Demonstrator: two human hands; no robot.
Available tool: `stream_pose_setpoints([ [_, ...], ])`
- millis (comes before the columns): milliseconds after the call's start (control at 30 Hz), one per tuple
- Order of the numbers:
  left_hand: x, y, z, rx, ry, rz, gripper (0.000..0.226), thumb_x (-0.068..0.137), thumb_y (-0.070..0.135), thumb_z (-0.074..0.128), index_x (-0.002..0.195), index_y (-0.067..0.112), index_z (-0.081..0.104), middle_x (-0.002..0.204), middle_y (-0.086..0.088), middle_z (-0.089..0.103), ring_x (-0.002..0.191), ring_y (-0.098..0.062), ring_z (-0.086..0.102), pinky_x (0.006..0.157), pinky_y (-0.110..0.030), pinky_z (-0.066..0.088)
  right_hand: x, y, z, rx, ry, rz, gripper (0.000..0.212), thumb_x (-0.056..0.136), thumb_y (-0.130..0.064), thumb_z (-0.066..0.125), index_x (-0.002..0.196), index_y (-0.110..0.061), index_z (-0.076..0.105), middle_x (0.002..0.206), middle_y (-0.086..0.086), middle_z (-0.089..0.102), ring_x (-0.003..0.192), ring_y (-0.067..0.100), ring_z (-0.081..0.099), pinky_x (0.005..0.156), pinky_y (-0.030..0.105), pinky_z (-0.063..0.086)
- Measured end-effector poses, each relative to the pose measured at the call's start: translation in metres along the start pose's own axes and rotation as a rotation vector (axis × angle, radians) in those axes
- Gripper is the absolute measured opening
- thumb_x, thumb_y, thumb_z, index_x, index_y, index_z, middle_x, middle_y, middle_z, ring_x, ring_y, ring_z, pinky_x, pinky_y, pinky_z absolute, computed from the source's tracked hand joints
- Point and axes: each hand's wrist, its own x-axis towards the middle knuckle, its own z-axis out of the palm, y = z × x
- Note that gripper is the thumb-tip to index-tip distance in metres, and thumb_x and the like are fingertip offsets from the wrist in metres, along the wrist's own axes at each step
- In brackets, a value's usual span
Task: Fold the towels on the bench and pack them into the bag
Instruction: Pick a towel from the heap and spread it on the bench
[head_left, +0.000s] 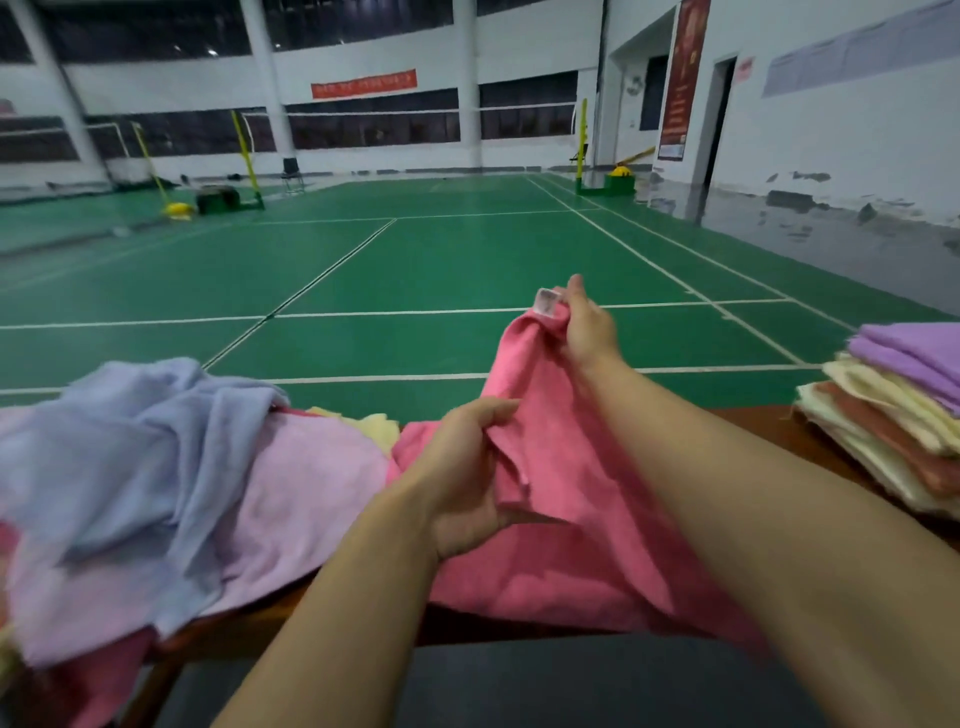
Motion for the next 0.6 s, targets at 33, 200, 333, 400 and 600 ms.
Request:
stream_pose_setpoints([
  [33, -0.008, 0.004, -0.009, 0.004, 0.039, -0.008, 0.036, 0.097, 0.028, 0.046, 0.11, 0.0, 0.065, 0.108, -0.021, 0.058, 0.099, -0.037, 0.059, 0.09, -0.067, 0.05, 0.005, 0.011, 0.012, 0.003, -0.043, 0.029, 0.061, 0.072, -0.078, 0.051, 0.08, -0.022, 0.076, 0.093, 0.005, 0.075, 0.101, 0.03, 0.07, 0.101, 0.053, 0.051],
  [200, -0.04, 0.016, -0.049, 0.024, 0.315, 0.013, 0.022, 0.097, 0.019, 0.049, 0.095, 0.007, 0.067, 0.074, -0.013, 0.071, 0.058, -0.025, 0.069, 0.058, -0.034, 0.06, -0.046, 0.01, 0.078, -0.242, -0.246, 0.102, 0.073, 0.093, -0.076, 0.032, 0.102, -0.016, 0.072, 0.114, 0.007, 0.071, 0.11, 0.027, 0.065, 0.106, 0.043, 0.046],
  [333, -0.052, 0.022, -0.061, 0.066, 0.427, -0.032, 0.023, 0.098, 0.017, 0.049, 0.11, 0.002, 0.062, 0.075, -0.017, 0.072, 0.057, -0.027, 0.069, 0.052, -0.036, 0.059, -0.054, 0.029, 0.101, -0.354, -0.349, 0.134, 0.075, 0.104, -0.062, 0.021, 0.13, -0.006, 0.064, 0.131, 0.008, 0.064, 0.118, 0.021, 0.058, 0.098, 0.027, 0.038],
  [400, -0.058, 0.025, -0.058, 0.111, 0.43, -0.055, 0.02, 0.1, 0.016, 0.047, 0.107, 0.002, 0.06, 0.072, -0.018, 0.072, 0.054, -0.028, 0.07, 0.048, -0.043, 0.06, -0.056, 0.038, 0.107, -0.394, -0.354, 0.143, 0.079, 0.102, -0.065, 0.019, 0.138, -0.007, 0.058, 0.133, 0.005, 0.059, 0.121, 0.02, 0.054, 0.1, 0.027, 0.035],
  [600, -0.067, 0.024, -0.051, 0.405, 0.505, -0.086, 0.008, 0.102, 0.017, 0.048, 0.103, 0.011, 0.054, 0.106, -0.013, 0.059, 0.086, -0.033, 0.068, 0.064, -0.049, 0.063, -0.061, 0.051, 0.117, -0.573, -0.473, 0.113, 0.089, 0.095, -0.077, 0.015, 0.153, -0.015, 0.042, 0.153, 0.008, 0.048, 0.144, 0.025, 0.041, 0.12, 0.037, 0.025],
])
